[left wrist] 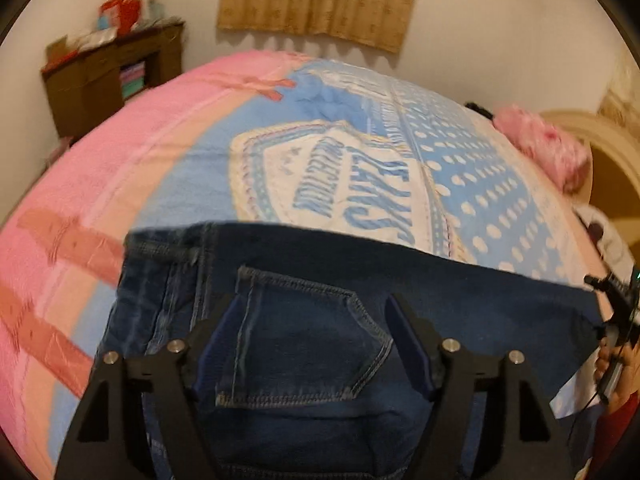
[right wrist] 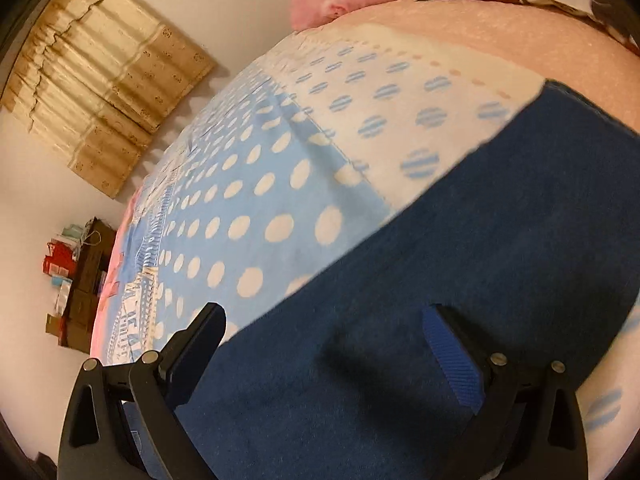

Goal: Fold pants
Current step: 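Reach the right tool to the leg hems and grasp them while left holds waistband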

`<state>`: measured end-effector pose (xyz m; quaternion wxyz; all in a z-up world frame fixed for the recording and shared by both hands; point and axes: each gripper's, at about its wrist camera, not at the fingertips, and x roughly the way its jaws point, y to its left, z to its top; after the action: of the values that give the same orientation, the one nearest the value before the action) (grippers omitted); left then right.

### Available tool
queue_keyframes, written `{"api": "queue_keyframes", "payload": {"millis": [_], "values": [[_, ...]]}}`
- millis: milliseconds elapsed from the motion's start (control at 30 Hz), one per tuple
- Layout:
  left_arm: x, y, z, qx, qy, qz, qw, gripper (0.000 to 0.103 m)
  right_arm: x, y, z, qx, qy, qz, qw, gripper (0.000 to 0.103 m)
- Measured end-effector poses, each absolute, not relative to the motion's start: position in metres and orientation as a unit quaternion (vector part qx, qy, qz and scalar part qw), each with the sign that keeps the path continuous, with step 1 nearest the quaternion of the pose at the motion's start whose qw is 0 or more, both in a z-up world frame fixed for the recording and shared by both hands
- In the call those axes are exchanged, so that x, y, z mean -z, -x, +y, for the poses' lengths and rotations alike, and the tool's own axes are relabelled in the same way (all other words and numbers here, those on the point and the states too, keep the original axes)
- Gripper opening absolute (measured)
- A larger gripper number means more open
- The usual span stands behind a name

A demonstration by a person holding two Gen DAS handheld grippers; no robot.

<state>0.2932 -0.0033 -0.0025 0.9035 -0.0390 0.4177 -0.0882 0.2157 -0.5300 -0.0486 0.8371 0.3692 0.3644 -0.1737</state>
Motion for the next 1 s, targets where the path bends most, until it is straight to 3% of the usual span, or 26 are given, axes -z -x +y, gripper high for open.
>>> {"api": "queue_keyframes", "payload": {"millis": [133,233,533,633,667,700,767,1000], "values": [[-0.001,-0.304,-0.05,0.154,-0.199,0.341,0.906,0.076,0.051,-0.212,-0.522,0.19,-0.304,0.383,0.851,0.1],[0.016,-0.31,-0.063,0.188,-0.358,0.275,0.873,0.076,0.056,-0.195,-0.528,0.185,-0.317,0.384,0.847,0.1],[0.052,-0.375,-0.065,0.325,-0.292,0.413,0.799,0.076,0.065,-0.179,-0.54,0.204,-0.321,0.382,0.842,0.1],[0.073,-0.381,-0.074,0.326,-0.306,0.435,0.781,0.059,0.064,-0.182,-0.538,0.212,-0.315,0.385,0.841,0.1],[0.077,-0.382,-0.076,0.33,-0.302,0.442,0.777,0.048,0.064,-0.183,-0.537,0.214,-0.313,0.385,0.841,0.1],[0.076,-0.381,-0.074,0.341,-0.285,0.449,0.775,0.028,0.064,-0.183,-0.537,0.215,-0.313,0.384,0.842,0.1],[0.073,-0.378,-0.071,0.321,-0.287,0.439,0.789,0.005,0.064,-0.181,-0.537,0.22,-0.314,0.38,0.842,0.1],[0.051,-0.329,-0.055,0.318,-0.273,0.381,0.824,0.004,0.06,-0.164,-0.549,0.248,-0.324,0.363,0.838,0.1]]}}
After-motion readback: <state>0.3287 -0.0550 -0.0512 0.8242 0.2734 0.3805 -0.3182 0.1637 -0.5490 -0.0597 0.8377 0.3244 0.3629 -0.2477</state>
